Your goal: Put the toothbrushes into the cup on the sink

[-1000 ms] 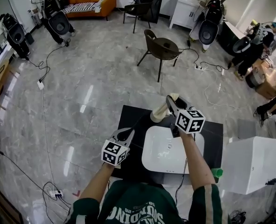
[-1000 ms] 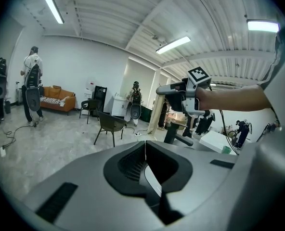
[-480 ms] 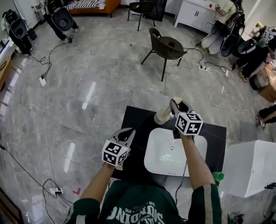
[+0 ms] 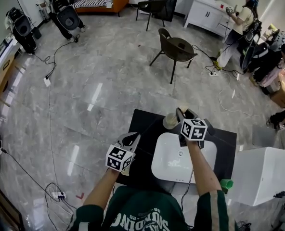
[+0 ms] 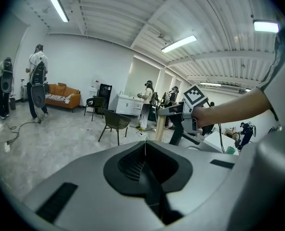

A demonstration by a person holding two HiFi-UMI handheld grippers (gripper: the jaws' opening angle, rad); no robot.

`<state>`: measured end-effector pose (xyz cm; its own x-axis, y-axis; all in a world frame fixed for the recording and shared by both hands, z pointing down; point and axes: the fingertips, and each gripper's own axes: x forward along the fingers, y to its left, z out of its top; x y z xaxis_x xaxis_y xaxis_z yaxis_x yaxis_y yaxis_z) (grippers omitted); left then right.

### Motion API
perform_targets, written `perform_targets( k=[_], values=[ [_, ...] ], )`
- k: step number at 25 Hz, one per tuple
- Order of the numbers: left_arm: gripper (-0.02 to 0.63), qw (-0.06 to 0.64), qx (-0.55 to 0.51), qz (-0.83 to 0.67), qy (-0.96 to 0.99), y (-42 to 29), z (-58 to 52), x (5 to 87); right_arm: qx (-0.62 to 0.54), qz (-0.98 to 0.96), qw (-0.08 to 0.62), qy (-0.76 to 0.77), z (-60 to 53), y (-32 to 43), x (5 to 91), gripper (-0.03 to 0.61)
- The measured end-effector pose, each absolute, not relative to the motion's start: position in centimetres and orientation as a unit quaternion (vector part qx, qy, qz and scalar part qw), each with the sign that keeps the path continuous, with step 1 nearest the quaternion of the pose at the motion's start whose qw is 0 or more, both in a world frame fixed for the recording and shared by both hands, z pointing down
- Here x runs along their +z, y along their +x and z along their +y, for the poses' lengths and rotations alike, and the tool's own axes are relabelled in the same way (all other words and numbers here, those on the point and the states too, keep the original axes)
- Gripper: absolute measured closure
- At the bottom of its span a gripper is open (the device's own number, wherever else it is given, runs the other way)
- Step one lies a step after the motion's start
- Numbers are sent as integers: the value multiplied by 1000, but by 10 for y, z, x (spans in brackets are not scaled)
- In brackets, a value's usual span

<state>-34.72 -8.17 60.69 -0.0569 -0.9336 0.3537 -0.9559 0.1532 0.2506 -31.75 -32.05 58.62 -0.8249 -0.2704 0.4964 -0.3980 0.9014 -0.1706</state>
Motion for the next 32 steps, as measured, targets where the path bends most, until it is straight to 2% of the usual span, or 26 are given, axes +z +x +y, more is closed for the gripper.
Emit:
perform_targets(
  k=[5, 11, 32],
  values=[
    [601, 222, 24, -729, 647, -349, -77, 609, 149, -934, 271, 177, -315, -313, 611, 434],
    [601, 224, 24, -730, 645, -346, -76, 612, 150, -928, 295, 169, -312, -309, 623, 399],
    [601, 216, 22, -727, 651, -332, -64, 600, 99, -938, 276, 184, -298, -295, 593, 385]
  ],
)
